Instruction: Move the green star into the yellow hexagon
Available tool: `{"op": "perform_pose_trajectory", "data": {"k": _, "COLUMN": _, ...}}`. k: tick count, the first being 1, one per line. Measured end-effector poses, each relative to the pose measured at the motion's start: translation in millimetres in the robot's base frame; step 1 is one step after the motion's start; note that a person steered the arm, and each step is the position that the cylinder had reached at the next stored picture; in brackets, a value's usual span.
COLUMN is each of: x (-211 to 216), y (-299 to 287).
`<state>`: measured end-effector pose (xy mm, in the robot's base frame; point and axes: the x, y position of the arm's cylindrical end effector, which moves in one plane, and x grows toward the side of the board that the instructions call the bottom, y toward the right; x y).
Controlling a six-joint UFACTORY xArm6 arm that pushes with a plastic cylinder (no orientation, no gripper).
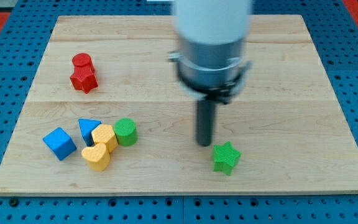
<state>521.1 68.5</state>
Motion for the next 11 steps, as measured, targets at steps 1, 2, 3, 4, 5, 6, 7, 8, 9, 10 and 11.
{"op": "perform_pose_trajectory", "data": {"k": 1, "x": -18.3, "y": 77.1}}
{"op": "perform_pose_trajectory", "data": {"k": 2, "x": -21.0, "y": 145.6}}
{"op": "perform_pose_trajectory", "data": {"k": 3, "x": -6.3, "y": 189.4}}
{"op": "perform_pose_trajectory", "data": {"k": 4, "x": 15.4, "y": 211.7}}
{"op": "perform_pose_trajectory", "data": {"k": 5, "x": 38.6, "y": 178.5}}
{"op": "perform_pose_trajectory", "data": {"k": 6, "x": 41.6, "y": 92.5}}
{"op": "perform_pose_trajectory", "data": {"k": 7, "x": 49.9, "y": 13.6}}
{"op": "perform_pose_trajectory", "data": {"k": 8, "x": 65.2, "y": 4.5}}
{"op": "perform_pose_trajectory", "data": {"k": 9, "x": 66.3, "y": -41.2}}
{"op": "perform_pose_trajectory", "data": {"k": 10, "x": 50.4, "y": -57.5}}
{"op": "perform_pose_trajectory", "data": {"k": 11, "x": 39.6, "y": -10.1}}
